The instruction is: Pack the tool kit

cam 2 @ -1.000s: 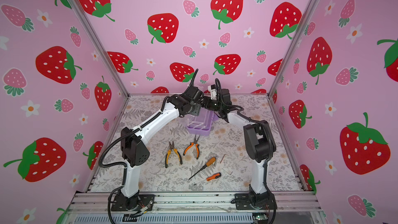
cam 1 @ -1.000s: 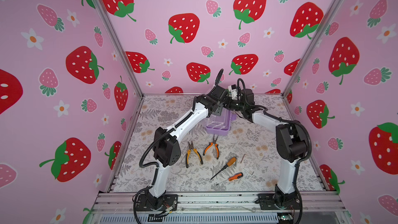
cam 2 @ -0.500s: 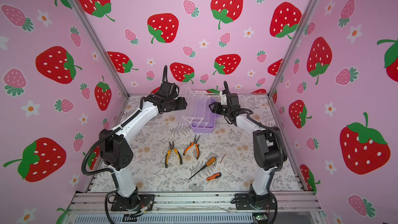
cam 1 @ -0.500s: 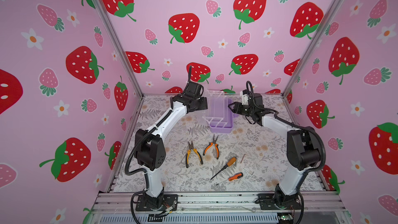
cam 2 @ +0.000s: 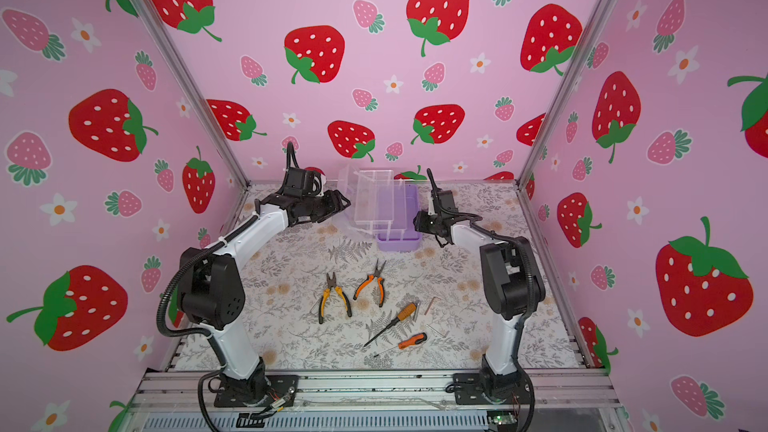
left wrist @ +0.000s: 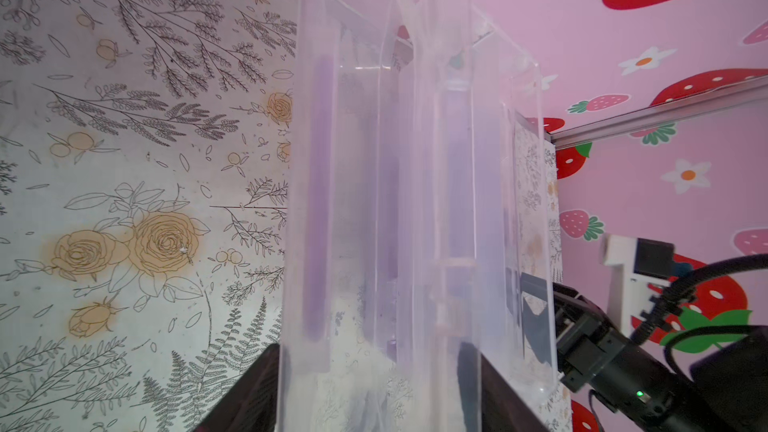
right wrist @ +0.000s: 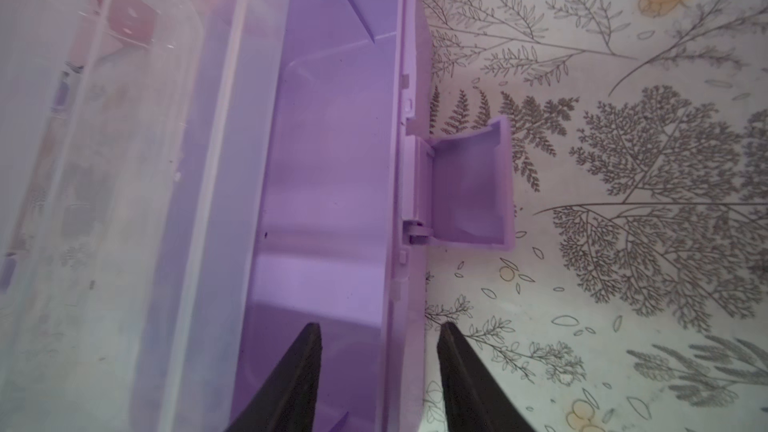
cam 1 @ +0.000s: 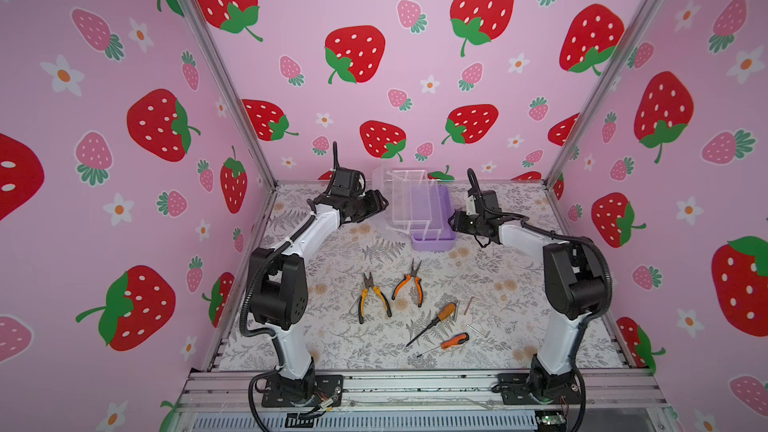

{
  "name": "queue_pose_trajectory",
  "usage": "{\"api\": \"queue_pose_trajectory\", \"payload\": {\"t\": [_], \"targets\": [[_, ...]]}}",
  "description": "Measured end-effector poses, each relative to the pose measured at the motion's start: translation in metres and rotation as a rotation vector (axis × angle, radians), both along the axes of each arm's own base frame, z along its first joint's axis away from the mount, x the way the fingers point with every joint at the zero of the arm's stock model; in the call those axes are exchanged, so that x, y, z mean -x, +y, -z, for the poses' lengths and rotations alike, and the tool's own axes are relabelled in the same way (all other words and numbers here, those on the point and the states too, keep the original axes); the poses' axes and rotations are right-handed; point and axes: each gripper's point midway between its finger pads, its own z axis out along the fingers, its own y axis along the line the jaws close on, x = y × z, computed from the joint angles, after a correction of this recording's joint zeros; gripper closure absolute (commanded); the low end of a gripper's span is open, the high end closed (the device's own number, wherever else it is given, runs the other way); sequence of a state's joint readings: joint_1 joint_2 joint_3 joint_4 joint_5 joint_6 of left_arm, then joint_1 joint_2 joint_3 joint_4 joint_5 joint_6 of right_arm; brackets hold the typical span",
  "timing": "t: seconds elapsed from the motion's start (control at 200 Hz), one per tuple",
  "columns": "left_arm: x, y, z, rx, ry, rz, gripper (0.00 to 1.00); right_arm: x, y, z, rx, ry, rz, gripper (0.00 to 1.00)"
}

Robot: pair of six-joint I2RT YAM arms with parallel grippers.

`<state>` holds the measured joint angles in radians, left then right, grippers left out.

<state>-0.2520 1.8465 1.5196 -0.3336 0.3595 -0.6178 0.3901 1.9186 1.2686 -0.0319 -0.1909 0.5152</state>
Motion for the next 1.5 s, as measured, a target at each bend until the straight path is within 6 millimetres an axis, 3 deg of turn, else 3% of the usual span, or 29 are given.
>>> {"api": "queue_pose_trajectory", "payload": {"t": [0.225,0.53,0.87,1.136,1.296,1.501], "targets": [[0.001,0.007,0.014,0.061,0.033,-0.019,0.22,0.003,-0.002,0.025,0.032,0.05,-0.002,0.55],[0.008,0.027,0.046,0.099,0.107,-0.074,0.18,0.005,-0.001,0.028,0.027,0.06,-0.01,0.55],[0.008,0.03,0.07,0.107,0.155,-0.097,0.12,0.006,0.001,0.028,0.018,0.064,-0.02,0.54],[0.021,0.042,0.091,0.073,0.208,-0.139,0.06,0.008,-0.001,0.032,0.019,0.07,-0.018,0.54],[0.03,0.05,0.08,0.044,0.192,-0.167,0.06,0.008,0.0,0.03,0.017,0.067,-0.022,0.53],[0.044,0.065,0.033,-0.011,0.101,-0.221,0.07,0.02,-0.002,0.011,0.006,0.057,-0.038,0.5]]}}
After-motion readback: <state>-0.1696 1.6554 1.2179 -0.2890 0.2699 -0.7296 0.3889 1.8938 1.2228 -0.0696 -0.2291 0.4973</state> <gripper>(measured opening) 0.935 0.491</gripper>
